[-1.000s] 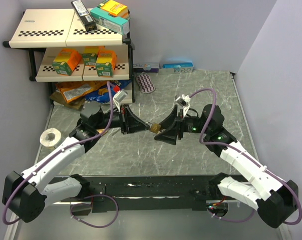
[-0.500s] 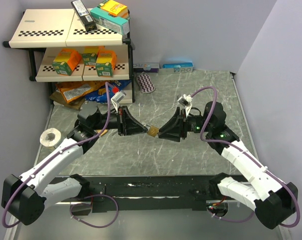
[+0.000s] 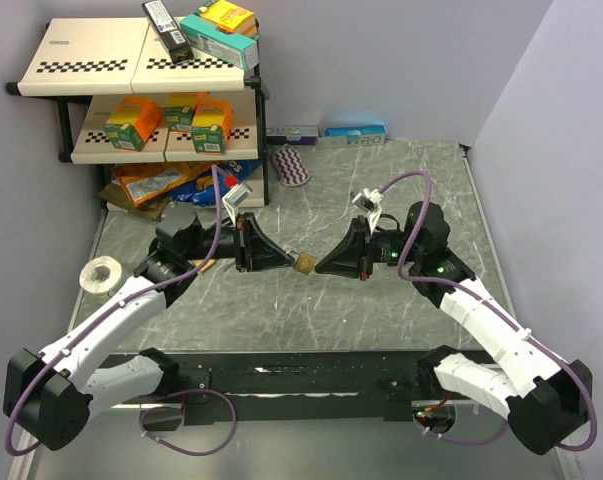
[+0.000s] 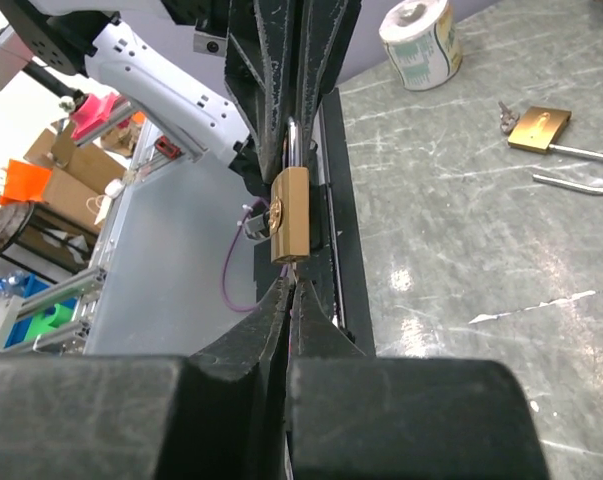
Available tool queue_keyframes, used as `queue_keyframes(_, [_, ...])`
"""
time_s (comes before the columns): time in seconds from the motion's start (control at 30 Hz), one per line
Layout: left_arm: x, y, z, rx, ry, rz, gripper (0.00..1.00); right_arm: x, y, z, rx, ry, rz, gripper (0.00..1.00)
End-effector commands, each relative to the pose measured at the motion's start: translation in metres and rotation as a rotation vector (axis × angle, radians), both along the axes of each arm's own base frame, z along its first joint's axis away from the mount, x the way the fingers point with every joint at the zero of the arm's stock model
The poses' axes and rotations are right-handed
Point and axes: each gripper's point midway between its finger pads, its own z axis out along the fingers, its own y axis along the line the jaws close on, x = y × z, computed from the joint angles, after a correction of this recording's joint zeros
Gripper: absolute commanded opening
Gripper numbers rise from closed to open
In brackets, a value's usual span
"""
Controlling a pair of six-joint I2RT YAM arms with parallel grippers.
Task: Lock with the key
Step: Lock the lock, then place the key at the center of the board.
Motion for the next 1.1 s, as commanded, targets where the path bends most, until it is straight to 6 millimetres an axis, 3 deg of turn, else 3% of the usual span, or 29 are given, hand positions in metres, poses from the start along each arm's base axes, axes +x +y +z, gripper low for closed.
queue_keyframes(0.0, [0.005, 0.007, 0.003, -0.001, -0.022, 0.018, 0.01, -0.005, -0.002, 0.009, 0.02, -0.058, 0.009, 0.0])
queue_keyframes(0.1, [0.023, 0.018, 0.002, -0.003, -0.022, 0.073, 0.01, -0.006, -0.005, -0.001, -0.002, -0.023, -0.01, 0.0])
queue_keyframes(0.3, [0.061, 0.037, 0.018, -0.026, -0.063, 0.165, 0.01, -0.007, -0.009, -0.03, -0.029, 0.065, -0.049, 0.0])
queue_keyframes(0.43, [0.077, 0.047, 0.017, 0.004, -0.086, 0.212, 0.01, 0.022, -0.017, -0.055, -0.096, 0.132, -0.198, 0.0])
queue_keyframes(0.5, [0.079, 0.048, 0.003, 0.041, -0.083, 0.222, 0.01, 0.046, -0.02, -0.073, -0.156, 0.15, -0.294, 0.0])
queue_keyframes(0.57, [0.079, 0.05, -0.007, 0.064, -0.08, 0.23, 0.01, 0.068, -0.025, -0.108, -0.269, 0.238, -0.386, 0.0])
queue_keyframes(0.6, [0.079, 0.051, -0.016, 0.094, -0.084, 0.235, 0.01, 0.072, -0.026, -0.119, -0.309, 0.271, -0.393, 0.0])
queue_keyframes(0.63, [0.078, 0.052, -0.024, 0.114, -0.081, 0.232, 0.01, 0.075, -0.027, -0.143, -0.384, 0.335, -0.39, 0.0])
queue_keyframes(0.93, [0.072, 0.053, -0.093, 0.333, -0.03, 0.161, 0.01, 0.141, -0.025, -0.176, -0.481, 0.344, -0.548, 0.0])
queue_keyframes(1.07, [0.073, 0.048, -0.113, 0.405, -0.022, 0.12, 0.01, 0.156, -0.028, -0.195, -0.541, 0.35, -0.59, 0.0])
